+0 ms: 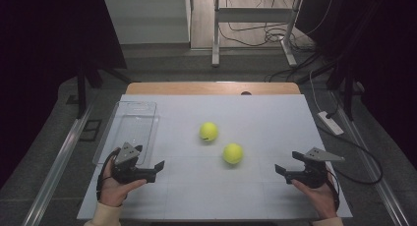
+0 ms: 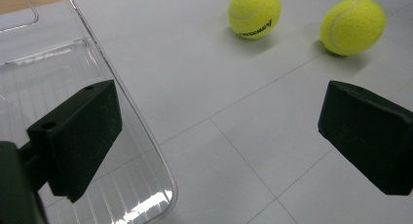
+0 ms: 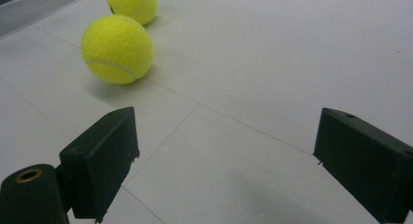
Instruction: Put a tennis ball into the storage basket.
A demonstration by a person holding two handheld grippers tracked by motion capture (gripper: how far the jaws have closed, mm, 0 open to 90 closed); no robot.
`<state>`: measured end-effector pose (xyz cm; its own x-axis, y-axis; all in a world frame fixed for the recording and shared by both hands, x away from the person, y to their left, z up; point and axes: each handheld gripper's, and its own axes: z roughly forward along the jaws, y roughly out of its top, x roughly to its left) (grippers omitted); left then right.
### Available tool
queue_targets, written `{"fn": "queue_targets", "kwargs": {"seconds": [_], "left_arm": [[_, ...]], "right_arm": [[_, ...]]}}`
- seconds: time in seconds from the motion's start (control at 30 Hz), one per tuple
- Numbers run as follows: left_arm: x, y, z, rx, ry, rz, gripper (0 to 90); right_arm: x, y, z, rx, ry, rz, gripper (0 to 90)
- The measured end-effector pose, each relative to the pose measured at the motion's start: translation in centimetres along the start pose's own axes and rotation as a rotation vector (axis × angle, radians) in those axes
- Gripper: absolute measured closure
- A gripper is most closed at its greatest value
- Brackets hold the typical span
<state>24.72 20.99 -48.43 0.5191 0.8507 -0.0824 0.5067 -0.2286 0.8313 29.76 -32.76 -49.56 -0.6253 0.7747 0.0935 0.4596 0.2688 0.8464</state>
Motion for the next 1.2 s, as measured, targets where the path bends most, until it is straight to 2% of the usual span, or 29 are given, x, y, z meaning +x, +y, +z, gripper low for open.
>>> {"fn": "queue_targets", "kwargs": {"seconds": [0.2, 0.33, 0.4, 0.6, 0.8, 1.0, 1.2], "left_arm": [[0.1, -0.2, 0.0, 0.01, -0.005, -0.009, 3.2], [0.3, -0.3, -0.1, 0.011, 0.009, -0.024, 2.4], [0.5, -0.3, -0.3, 0.004, 0.026, -0.048, 2.8], [0.5, -0.4, -0.5, 0.002, 0.046, -0.055, 3.6], [0.5, 0.0, -0.7, 0.014, 0.035, -0.048, 4.5], [0.6, 0.4, -0.6, 0.027, 0.032, -0.071, 4.5], [0.3, 1.2, -1.0, 0.031, 0.027, -0.058, 4.6]], "right_arm": [[-0.1, 0.0, 0.0, -0.004, -0.002, 0.004, 9.7], [0.0, 0.0, 0.2, -0.002, -0.003, 0.003, 10.0], [0.0, -0.1, 0.3, -0.004, 0.002, 0.003, 10.4], [-0.3, 0.0, 0.4, -0.003, 0.01, 0.009, 10.7], [-0.2, -0.2, 0.6, 0.009, 0.027, 0.011, 10.8], [0.1, -0.3, 1.0, 0.016, 0.035, 0.003, 11.4], [0.2, -0.3, 1.3, 0.031, 0.037, 0.005, 11.6]]}}
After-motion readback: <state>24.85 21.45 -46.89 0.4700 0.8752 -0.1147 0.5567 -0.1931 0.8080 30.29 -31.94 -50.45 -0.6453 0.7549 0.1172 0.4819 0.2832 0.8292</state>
